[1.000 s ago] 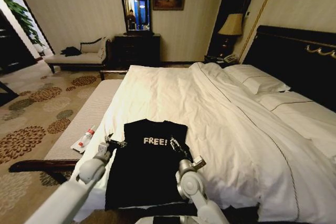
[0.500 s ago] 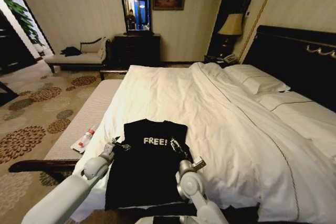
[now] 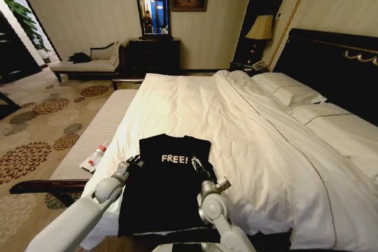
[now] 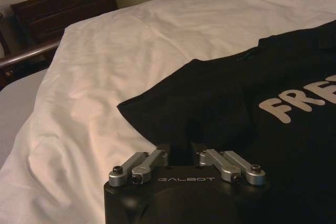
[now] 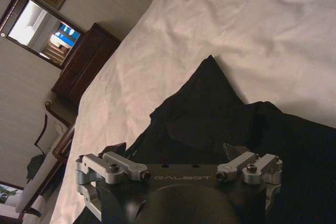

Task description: Fold the clothes on the bed.

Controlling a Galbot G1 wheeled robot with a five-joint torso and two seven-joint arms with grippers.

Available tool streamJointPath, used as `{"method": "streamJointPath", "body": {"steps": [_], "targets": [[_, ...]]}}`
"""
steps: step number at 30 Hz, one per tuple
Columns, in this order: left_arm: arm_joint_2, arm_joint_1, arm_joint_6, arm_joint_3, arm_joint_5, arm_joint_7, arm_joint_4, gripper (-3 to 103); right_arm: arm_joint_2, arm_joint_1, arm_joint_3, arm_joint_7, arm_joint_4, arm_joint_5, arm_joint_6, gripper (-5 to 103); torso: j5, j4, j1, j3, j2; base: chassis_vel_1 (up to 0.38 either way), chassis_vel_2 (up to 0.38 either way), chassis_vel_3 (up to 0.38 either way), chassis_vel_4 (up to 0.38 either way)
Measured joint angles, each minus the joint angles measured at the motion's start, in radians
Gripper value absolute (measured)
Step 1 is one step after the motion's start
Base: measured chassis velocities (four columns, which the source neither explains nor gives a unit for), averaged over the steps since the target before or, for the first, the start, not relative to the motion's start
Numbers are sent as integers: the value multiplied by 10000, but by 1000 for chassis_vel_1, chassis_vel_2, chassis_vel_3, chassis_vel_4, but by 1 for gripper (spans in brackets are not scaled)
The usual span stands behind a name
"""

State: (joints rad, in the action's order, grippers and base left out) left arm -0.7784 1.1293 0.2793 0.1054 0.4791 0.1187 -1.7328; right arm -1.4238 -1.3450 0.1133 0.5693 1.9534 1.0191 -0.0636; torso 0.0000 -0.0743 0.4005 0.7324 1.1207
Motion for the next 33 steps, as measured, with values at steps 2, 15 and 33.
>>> {"method": "streamJointPath", "body": {"steps": [2, 15, 33], "targets": [[-2, 32, -23, 8, -39, -17, 5, 17, 6, -2, 3, 3, 1, 0, 0, 100, 0, 0, 0, 0, 0, 0, 0, 0, 0], [273, 1823, -804, 827, -1567, -710, -600, 0, 88, 26, -6, 32, 44, 2, 0, 100, 0, 2, -1, 0, 1, 0, 0, 0, 0], [-166, 2886, -2385, 2306, -2185, -747, -1474, 35, 330, 470, 197, 58, -140, 209, 0, 100, 1, 0, 0, -1, 0, 0, 0, 0, 0]]}}
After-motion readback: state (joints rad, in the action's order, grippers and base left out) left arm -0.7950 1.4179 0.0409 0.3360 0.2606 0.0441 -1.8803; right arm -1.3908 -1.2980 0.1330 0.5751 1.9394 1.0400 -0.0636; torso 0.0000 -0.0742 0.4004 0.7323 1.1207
